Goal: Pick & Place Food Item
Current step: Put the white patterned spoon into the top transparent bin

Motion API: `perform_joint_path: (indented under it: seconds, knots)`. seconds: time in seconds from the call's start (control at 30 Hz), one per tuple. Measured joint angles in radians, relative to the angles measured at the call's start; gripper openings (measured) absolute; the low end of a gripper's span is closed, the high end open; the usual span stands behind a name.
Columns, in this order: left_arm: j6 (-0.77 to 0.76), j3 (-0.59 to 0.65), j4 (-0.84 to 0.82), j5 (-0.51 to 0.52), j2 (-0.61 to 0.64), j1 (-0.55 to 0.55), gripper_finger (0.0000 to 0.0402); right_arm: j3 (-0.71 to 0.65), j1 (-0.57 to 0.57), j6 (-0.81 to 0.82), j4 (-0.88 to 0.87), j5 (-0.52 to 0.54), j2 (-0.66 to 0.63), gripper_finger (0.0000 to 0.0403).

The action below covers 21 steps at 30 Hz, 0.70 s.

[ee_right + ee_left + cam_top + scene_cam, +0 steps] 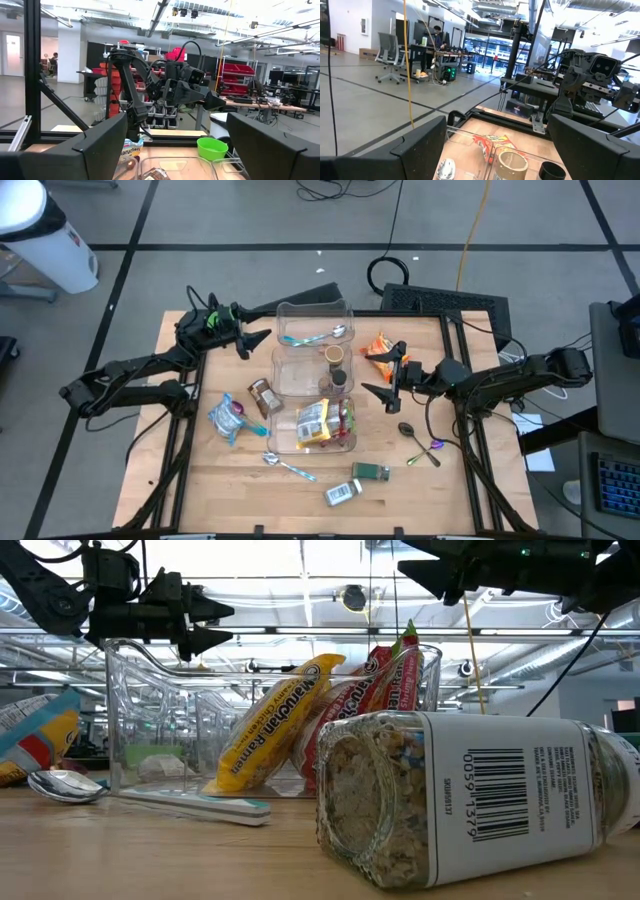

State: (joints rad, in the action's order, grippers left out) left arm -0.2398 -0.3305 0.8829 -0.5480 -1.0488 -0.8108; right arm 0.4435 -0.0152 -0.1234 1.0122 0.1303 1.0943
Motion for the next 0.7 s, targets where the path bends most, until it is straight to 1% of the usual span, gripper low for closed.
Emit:
perform_joint_path:
  seconds: [0.2, 0.4, 0.7]
  knots:
    - [0.0, 0.0, 0.0, 0.0, 0.0, 0.0, 0.0358, 0.0, 0.0, -0.002, 0.002, 0.0, 0.0, 0.0334]
    - [0.0, 0.0, 0.0, 0.0, 0.0, 0.0, 0.0358, 0.0, 0.001, -0.125, 0.04, 0.0, 0.0, 0.0334]
    - [0.0, 0.0, 0.0, 0.0, 0.0, 0.0, 0.0358, 0.0, 0.001, -0.137, 0.116, 0.0, 0.0, 0.0334]
